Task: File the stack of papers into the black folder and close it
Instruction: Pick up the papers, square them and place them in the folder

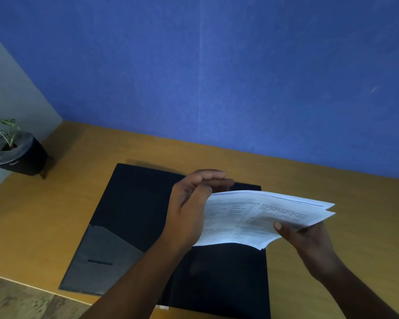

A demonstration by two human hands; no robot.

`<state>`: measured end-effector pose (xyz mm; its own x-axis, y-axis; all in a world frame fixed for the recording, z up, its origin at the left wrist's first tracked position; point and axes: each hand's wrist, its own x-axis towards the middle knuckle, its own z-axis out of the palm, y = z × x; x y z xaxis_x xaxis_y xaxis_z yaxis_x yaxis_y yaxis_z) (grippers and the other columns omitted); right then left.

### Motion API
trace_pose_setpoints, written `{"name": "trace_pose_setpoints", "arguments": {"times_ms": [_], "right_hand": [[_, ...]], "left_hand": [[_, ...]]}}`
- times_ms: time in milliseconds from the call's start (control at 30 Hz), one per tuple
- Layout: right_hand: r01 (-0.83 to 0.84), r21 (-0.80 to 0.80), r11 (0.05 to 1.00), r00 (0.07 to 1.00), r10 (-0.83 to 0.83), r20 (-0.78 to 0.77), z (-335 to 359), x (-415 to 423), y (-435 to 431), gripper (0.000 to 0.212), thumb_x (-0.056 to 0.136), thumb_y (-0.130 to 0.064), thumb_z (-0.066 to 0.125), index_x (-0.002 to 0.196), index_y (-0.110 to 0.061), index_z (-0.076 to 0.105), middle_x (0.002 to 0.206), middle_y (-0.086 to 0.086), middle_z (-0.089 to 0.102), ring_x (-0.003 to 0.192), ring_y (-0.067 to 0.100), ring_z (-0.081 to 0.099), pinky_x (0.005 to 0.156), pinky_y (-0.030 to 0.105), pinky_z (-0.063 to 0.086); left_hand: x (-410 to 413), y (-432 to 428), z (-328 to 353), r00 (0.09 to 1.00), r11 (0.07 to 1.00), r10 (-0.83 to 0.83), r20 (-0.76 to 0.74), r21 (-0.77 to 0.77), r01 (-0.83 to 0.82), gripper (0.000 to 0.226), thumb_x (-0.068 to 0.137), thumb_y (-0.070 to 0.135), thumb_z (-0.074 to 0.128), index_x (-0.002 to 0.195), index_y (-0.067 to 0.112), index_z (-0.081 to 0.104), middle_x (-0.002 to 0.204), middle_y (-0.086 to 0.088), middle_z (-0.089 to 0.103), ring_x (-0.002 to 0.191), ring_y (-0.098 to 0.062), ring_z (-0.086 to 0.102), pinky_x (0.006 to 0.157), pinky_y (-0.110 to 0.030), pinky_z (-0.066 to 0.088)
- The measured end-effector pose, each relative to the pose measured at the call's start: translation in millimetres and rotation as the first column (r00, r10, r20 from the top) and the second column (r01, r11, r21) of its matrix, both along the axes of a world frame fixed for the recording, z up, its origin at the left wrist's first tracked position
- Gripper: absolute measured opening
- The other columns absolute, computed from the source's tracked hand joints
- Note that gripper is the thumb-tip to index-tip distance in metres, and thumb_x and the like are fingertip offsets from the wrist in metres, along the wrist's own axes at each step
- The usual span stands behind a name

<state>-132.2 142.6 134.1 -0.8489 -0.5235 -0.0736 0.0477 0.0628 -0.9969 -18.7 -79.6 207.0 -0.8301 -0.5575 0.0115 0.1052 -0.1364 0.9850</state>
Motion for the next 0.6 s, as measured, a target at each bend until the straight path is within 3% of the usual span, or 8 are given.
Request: {"name": "trace_pose_setpoints", "arguments": {"times_ms": [100, 200, 333, 467, 533, 600], "right_hand": [[0.020, 0.065, 0.998, 1.000, -0.020, 0.007, -3, 1, 0, 0.050, 0.064, -0.041, 0.086, 0.107, -0.020, 0.073, 0.108, 0.002, 0.077, 0.102, 0.021, 0.073, 0.086, 0.039, 0.059], [0.005, 0.106, 0.994, 1.000, -0.007, 0.022, -6, 1, -1, 0.033, 0.068, -0.022, 0.079, 0.101, -0.027, 0.075, 0.106, -0.001, 0.078, 0.099, 0.019, 0.074, 0.086, 0.043, 0.059], [-0.007, 0.157, 0.988, 1.000, 0.004, 0.017, -9, 2, -4, 0.037, 0.069, -0.020, 0.079, 0.103, -0.029, 0.071, 0.104, -0.008, 0.078, 0.098, 0.013, 0.073, 0.083, 0.035, 0.060], [-0.009, 0.204, 0.979, 0.999, -0.002, 0.053, -18, -2, -3, 0.037, 0.075, -0.008, 0.079, 0.105, -0.027, 0.068, 0.103, -0.013, 0.077, 0.096, 0.009, 0.072, 0.084, 0.035, 0.059], [-0.014, 0.235, 0.972, 0.998, -0.001, 0.066, -24, -2, -3, 0.039, 0.077, -0.005, 0.079, 0.105, -0.029, 0.067, 0.102, -0.017, 0.076, 0.096, 0.008, 0.072, 0.082, 0.029, 0.060], [-0.029, 0.260, 0.965, 0.997, 0.008, 0.082, -26, 0, -4, 0.042, 0.077, -0.005, 0.080, 0.108, -0.029, 0.066, 0.104, -0.016, 0.076, 0.097, 0.007, 0.071, 0.085, 0.034, 0.059]], "left_hand": [[-1, 0, -3, 1.000, 1.000, -0.008, -0.010, -0.029, 0.008, 0.036, 0.084, 0.011, 0.042, 0.101, 0.008, 0.074, 0.097, -0.009, 0.079, 0.094, -0.024, 0.075, 0.084, -0.036, 0.060], [-1, -1, -8, 1.000, 0.999, -0.008, -0.019, -0.049, 0.007, 0.030, 0.089, 0.012, 0.045, 0.102, 0.008, 0.073, 0.097, -0.010, 0.079, 0.094, -0.021, 0.076, 0.081, -0.028, 0.059], [-1, -5, -14, 0.999, 0.997, -0.018, -0.030, -0.073, 0.016, 0.029, 0.089, 0.012, 0.047, 0.104, 0.011, 0.071, 0.098, -0.010, 0.079, 0.094, -0.025, 0.076, 0.085, -0.036, 0.059], [-4, -10, -20, 0.998, 0.989, -0.057, -0.038, -0.137, 0.051, 0.028, 0.085, 0.031, 0.065, 0.106, 0.013, 0.071, 0.097, -0.007, 0.080, 0.094, -0.023, 0.076, 0.084, -0.030, 0.059], [-2, -10, -27, 0.996, 0.992, -0.075, 0.045, -0.099, 0.079, 0.026, 0.080, 0.025, 0.082, 0.102, 0.016, 0.072, 0.094, 0.000, 0.081, 0.092, -0.017, 0.076, 0.077, -0.027, 0.060], [1, -9, -40, 0.984, 0.993, -0.119, 0.135, -0.012, 0.121, 0.023, 0.078, 0.009, 0.082, 0.098, 0.015, 0.073, 0.091, 0.005, 0.081, 0.089, -0.013, 0.077, 0.071, -0.022, 0.059]]}}
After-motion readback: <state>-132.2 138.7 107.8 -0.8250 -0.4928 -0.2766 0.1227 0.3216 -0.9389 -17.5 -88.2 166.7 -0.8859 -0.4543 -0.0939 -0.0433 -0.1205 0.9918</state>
